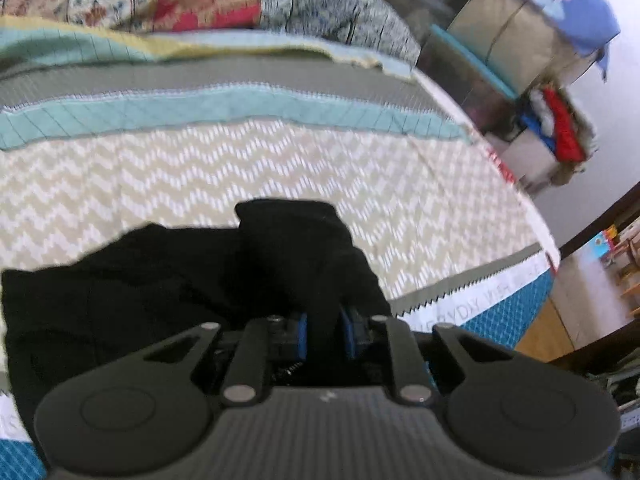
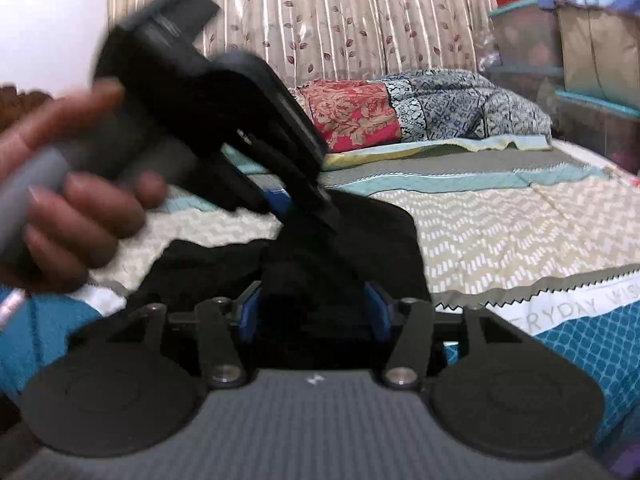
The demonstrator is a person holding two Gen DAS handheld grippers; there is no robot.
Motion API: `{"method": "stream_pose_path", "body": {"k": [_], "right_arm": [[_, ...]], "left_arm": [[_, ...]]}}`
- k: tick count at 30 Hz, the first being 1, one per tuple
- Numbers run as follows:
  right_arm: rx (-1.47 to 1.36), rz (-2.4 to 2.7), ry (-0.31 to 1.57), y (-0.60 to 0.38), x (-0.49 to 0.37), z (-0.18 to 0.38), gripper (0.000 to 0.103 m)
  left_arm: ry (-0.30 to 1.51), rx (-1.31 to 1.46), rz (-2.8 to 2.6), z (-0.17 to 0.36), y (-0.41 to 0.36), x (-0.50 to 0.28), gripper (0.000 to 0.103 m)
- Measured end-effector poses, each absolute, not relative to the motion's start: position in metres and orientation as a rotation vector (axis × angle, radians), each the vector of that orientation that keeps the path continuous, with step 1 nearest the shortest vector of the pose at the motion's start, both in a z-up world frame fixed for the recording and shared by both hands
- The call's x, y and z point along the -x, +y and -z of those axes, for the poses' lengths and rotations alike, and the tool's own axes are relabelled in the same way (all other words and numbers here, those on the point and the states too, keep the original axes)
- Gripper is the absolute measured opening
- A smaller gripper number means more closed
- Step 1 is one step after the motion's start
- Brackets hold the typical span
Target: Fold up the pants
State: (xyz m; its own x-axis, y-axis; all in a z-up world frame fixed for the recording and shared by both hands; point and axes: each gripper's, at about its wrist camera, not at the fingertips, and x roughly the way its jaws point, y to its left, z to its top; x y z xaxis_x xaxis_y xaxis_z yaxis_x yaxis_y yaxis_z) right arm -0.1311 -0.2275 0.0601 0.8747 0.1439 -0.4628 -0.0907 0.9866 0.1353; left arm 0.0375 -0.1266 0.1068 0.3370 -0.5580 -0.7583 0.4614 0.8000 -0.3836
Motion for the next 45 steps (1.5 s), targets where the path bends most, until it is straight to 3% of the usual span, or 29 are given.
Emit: {"method": "stream_pose_path", "body": {"k": [1, 2, 5, 12, 18, 22, 24, 26, 29, 33, 35, 39, 41, 45], "right_arm": [[-0.106, -0.146, 0.511, -0.222, 0.127, -0.06, 0.031], [-0.104, -0.163, 0.523, -0.215, 0.125, -0.061, 0.017], [-0.066, -0.226, 0.487, -0.19, 0.124, -0.071, 0.015], [-0.011, -0.412, 0.479, -0.127, 0.105, -0.084, 0.015], [-0.03, -0.502, 0.641, -0.093, 0.075, -0.062, 0.016], [-0.092, -0.508, 0.722, -0.099, 0.067, -0.05, 0.024], [-0.11, -0.538, 0.727, -0.106, 0.072, -0.054, 0.034], [-0.173, -0.552, 0.732, -0.121, 0.076, -0.059, 0.049], [-0.229, -0.542, 0.729, -0.131, 0.09, -0.058, 0.049], [-0.276, -0.481, 0.666, -0.15, 0.104, -0.064, 0.049], [-0.307, -0.419, 0.644, -0.164, 0.105, -0.066, 0.049], [-0.377, -0.29, 0.651, -0.186, 0.101, -0.059, 0.046], [-0.405, -0.267, 0.704, -0.189, 0.096, -0.049, 0.034], [-0.452, -0.282, 0.806, -0.183, 0.091, -0.028, 0.032]], "left_arm": [[1.013, 0.108, 0.662, -0.111, -0.12, -0.038, 0.015], [0.993, 0.11, 0.658, -0.114, -0.112, -0.039, 0.015], [0.957, 0.157, 0.627, -0.118, -0.079, -0.042, 0.014], [0.935, 0.261, 0.491, -0.109, -0.004, -0.051, 0.014], [0.979, 0.257, 0.34, -0.072, 0.038, -0.052, 0.018], [1.057, 0.147, 0.238, -0.037, 0.035, -0.052, 0.035], [1.032, 0.105, 0.227, -0.035, 0.029, -0.048, 0.036], [1.008, 0.02, 0.205, -0.038, 0.02, -0.043, 0.044], [0.996, -0.076, 0.154, -0.04, 0.012, -0.038, 0.056], [0.984, -0.108, 0.142, -0.05, 0.012, -0.022, 0.064], [0.967, -0.147, 0.133, -0.053, 0.011, -0.011, 0.075], [0.955, -0.192, 0.131, -0.05, 0.013, 0.011, 0.078], [0.957, -0.195, 0.126, -0.046, 0.015, 0.018, 0.078], [0.976, -0.142, 0.11, -0.042, 0.024, 0.022, 0.079]]}}
